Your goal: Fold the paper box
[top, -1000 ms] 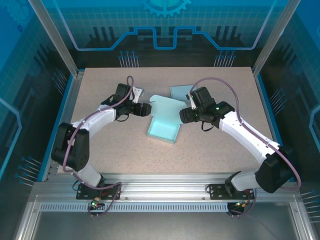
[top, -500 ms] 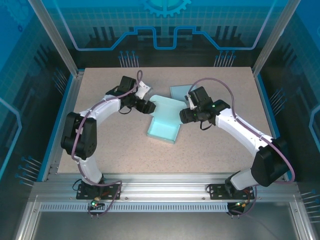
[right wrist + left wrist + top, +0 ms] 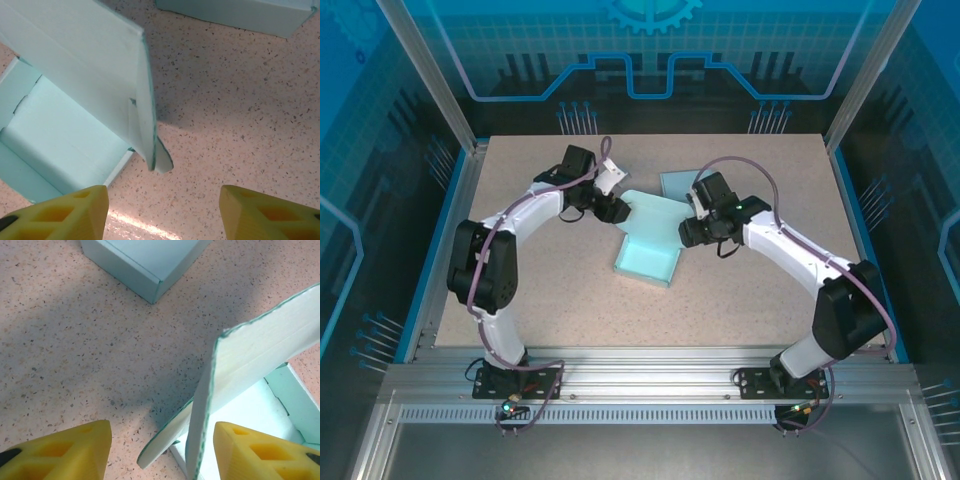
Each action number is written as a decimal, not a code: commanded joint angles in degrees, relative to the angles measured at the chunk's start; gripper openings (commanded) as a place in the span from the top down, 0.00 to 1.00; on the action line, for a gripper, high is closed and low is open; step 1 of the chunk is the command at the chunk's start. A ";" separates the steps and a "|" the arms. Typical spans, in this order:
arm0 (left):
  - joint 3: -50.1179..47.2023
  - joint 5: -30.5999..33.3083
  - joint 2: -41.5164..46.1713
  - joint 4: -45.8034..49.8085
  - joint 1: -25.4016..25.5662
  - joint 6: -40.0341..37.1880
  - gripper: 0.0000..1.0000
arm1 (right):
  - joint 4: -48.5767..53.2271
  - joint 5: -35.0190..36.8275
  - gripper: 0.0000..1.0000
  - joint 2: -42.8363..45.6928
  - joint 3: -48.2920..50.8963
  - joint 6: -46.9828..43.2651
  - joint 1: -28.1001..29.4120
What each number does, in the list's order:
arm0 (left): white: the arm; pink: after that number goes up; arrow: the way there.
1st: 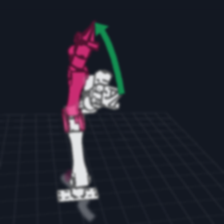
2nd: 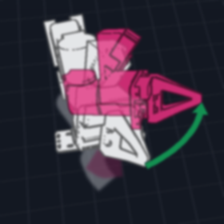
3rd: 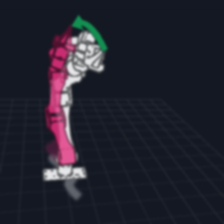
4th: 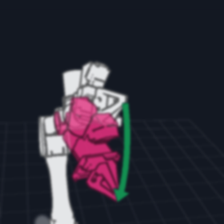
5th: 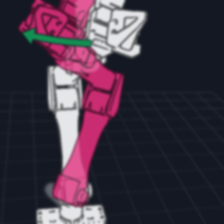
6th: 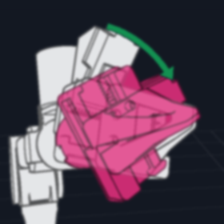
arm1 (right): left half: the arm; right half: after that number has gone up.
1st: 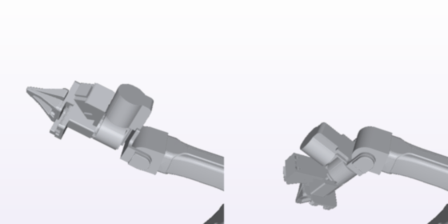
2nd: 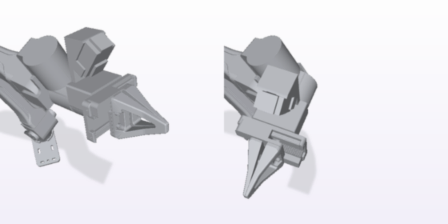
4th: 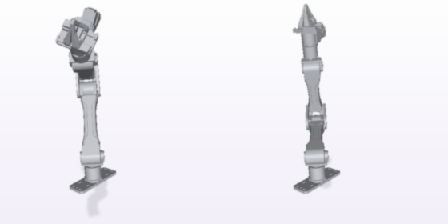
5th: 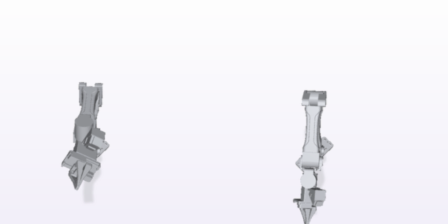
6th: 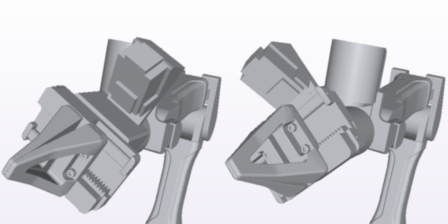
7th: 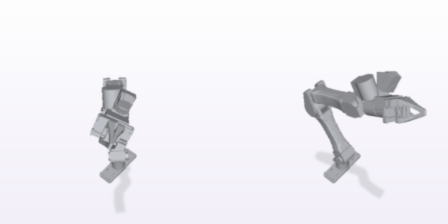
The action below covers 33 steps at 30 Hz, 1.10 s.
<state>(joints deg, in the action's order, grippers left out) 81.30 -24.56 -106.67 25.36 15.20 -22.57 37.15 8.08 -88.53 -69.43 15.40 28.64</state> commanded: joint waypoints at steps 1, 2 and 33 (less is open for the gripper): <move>1.85 -3.18 -1.59 2.84 -0.04 -2.35 0.44 | -1.30 -1.87 0.43 -1.91 -2.43 -1.06 -0.96; 1.77 -3.29 -1.73 2.85 0.07 -2.37 0.48 | -1.44 -2.11 0.44 -2.44 -2.76 -1.15 -0.96; -3.61 -0.27 4.30 -6.26 4.20 7.09 0.97 | -7.32 12.73 0.98 -11.72 -9.52 -6.45 4.67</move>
<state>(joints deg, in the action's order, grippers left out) 78.94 -23.24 -105.84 22.94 17.54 -18.02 34.00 16.14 -98.65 -76.75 11.77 30.89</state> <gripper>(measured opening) 0.062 0.071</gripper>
